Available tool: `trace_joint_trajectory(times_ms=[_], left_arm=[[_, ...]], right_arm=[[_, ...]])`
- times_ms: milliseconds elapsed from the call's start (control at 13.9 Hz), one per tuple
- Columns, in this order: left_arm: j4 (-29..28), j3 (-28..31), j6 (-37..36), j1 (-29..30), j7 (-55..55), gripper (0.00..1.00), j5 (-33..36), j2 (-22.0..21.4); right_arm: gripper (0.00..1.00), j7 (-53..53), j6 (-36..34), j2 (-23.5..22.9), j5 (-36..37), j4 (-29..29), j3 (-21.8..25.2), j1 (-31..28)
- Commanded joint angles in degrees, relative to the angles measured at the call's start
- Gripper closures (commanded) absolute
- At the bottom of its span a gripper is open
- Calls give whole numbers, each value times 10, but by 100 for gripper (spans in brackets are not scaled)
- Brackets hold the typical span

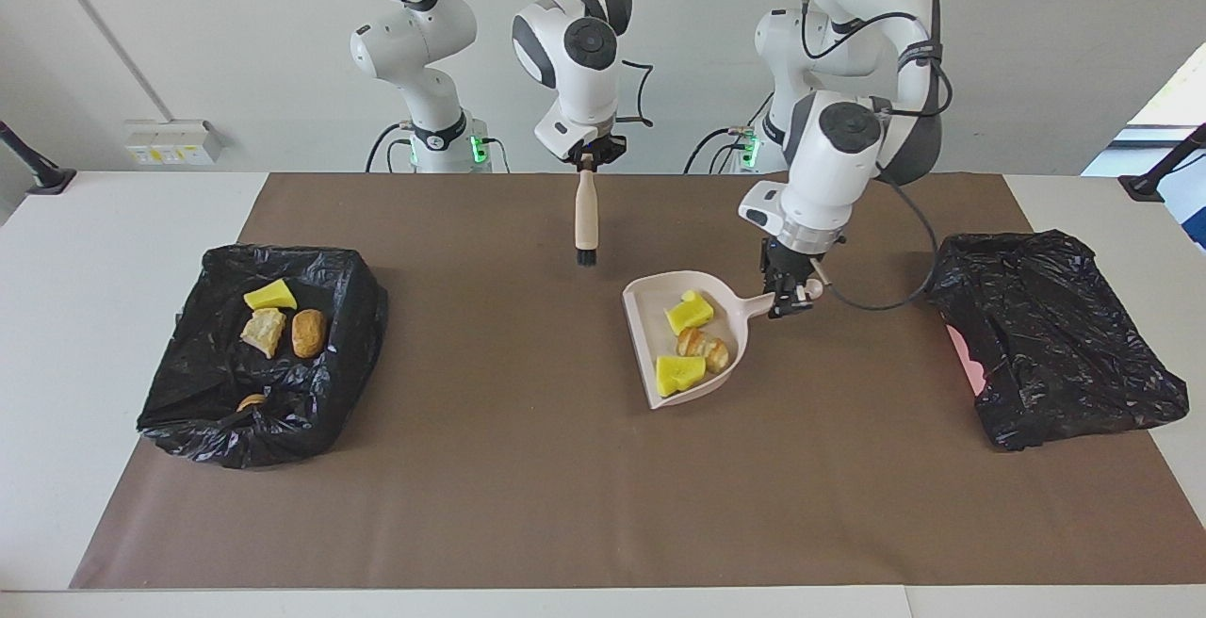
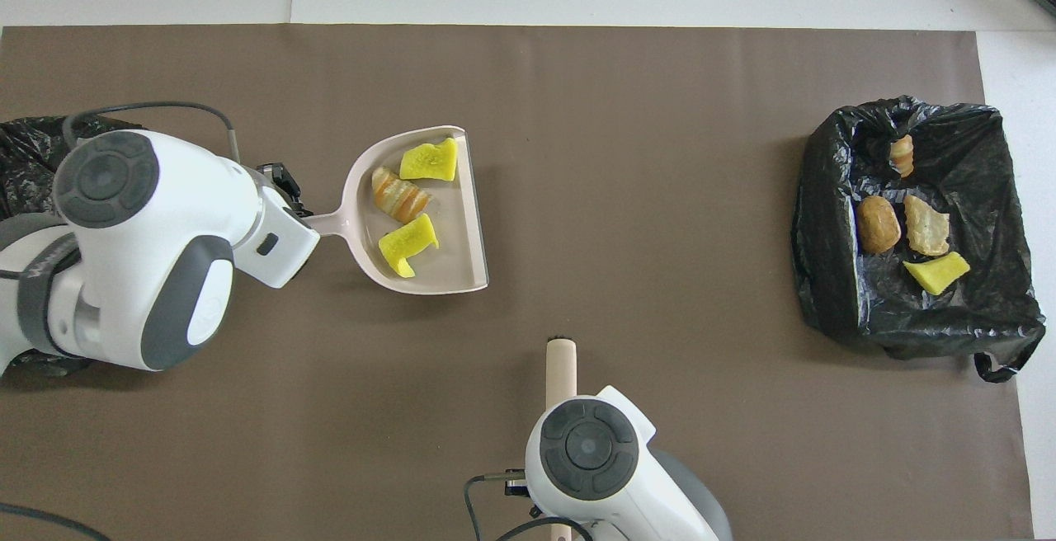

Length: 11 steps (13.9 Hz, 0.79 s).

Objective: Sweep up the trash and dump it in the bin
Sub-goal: 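Carry the dustpan to the bag nearest the left gripper and tip it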

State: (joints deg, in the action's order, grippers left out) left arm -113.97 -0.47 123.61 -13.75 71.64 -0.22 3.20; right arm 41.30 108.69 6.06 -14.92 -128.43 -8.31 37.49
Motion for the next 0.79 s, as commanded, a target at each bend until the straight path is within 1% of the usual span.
trace_joint_trajectory(times_ms=[0, 144, 216, 361, 433, 649, 721], left_arm=[[13, -5, -42, 80, 97, 100, -6, -28], [57, -5, -97, 159, 137, 100, -7, -27], [68, -5, -105, 195, 159, 100, -8, -25], [70, -4, -97, 279, 204, 100, -21, -25], [74, -4, -94, 323, 226, 100, -24, -25], [103, -2, -91, 416, 262, 100, -17, -18], [110, -1, -80, 440, 277, 100, -16, -17]], right_arm=[[100, 23, 33, -5, -16, -9, 1, 11], [100, 28, 40, -27, -16, -9, 1, 27], [100, 31, 52, -37, -16, -10, 1, 31], [100, 34, 85, -44, -16, -27, 1, 31], [100, 30, 89, -44, -16, -28, 1, 32], [100, 24, 93, -46, -16, -39, 1, 31], [97, 24, 99, -53, -16, -41, 1, 31]])
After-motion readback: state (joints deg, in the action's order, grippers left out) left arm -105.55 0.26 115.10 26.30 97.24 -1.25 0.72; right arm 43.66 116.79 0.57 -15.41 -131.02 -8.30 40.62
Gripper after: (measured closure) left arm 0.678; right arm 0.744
